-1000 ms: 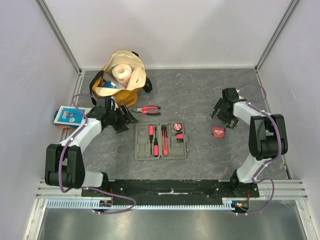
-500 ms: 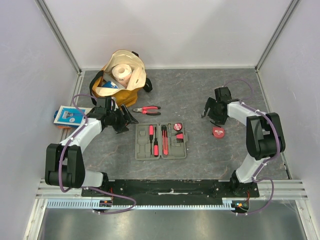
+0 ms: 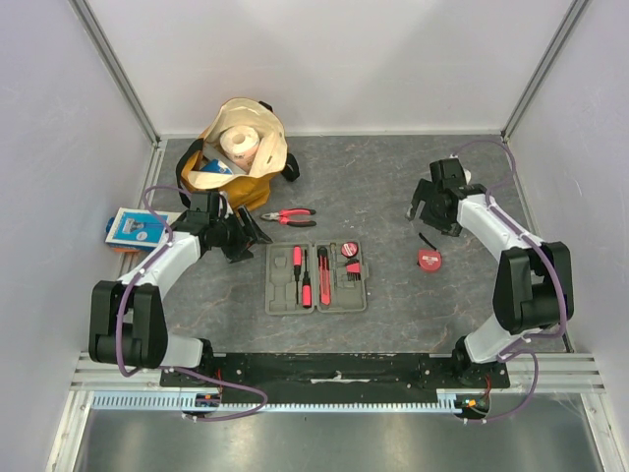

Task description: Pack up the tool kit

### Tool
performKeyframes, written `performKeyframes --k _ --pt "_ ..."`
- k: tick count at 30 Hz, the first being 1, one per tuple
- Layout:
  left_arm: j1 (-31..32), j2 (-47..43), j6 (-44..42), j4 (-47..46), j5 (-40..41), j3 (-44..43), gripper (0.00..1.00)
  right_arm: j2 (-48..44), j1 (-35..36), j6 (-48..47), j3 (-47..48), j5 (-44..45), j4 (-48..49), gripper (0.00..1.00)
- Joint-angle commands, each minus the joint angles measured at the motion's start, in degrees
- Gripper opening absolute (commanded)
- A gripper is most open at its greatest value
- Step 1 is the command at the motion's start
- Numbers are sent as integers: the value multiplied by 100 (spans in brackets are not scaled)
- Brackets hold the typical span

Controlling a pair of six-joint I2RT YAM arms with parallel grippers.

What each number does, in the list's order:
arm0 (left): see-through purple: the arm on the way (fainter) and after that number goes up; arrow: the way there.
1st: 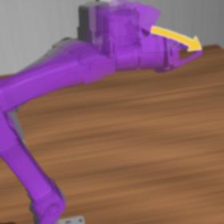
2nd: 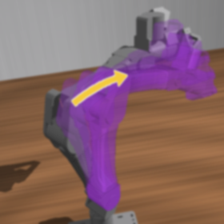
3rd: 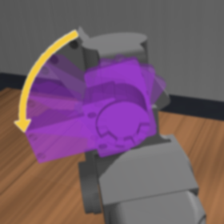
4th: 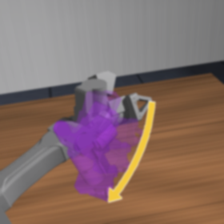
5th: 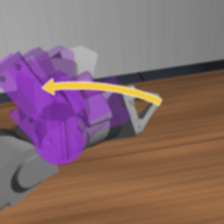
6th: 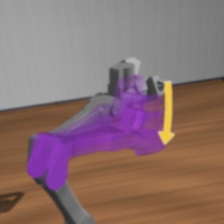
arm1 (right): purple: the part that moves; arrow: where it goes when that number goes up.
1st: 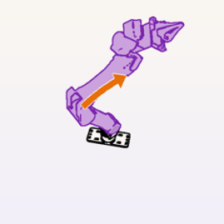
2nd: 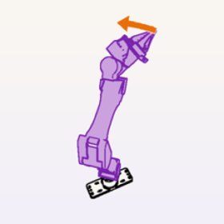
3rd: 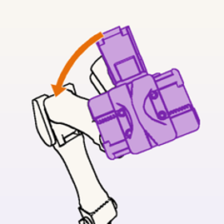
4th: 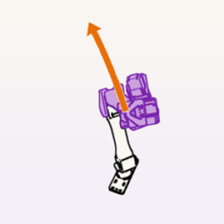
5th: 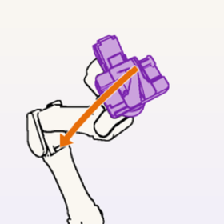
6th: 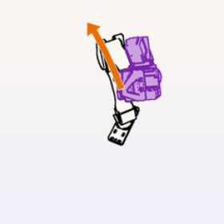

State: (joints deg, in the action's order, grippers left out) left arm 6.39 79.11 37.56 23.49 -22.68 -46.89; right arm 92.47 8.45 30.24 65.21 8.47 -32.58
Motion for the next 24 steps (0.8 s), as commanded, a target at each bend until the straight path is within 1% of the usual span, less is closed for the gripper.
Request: performKeyframes --k 1,11,15,24 --pt "2 52 -232 -142 -88 -92 73 -124 -10 -124 -122 445 -328 98" --pt "2 122 -258 -134 -132 -101 72 -220 -10 -123 -702 15 -416 98" --pt "11 131 -240 -125 -123 -83 72 -168 -10 -238 -861 14 -407 98" --pt "11 122 -249 -134 -167 -74 72 87 -19 -677 -887 -65 -170 98"
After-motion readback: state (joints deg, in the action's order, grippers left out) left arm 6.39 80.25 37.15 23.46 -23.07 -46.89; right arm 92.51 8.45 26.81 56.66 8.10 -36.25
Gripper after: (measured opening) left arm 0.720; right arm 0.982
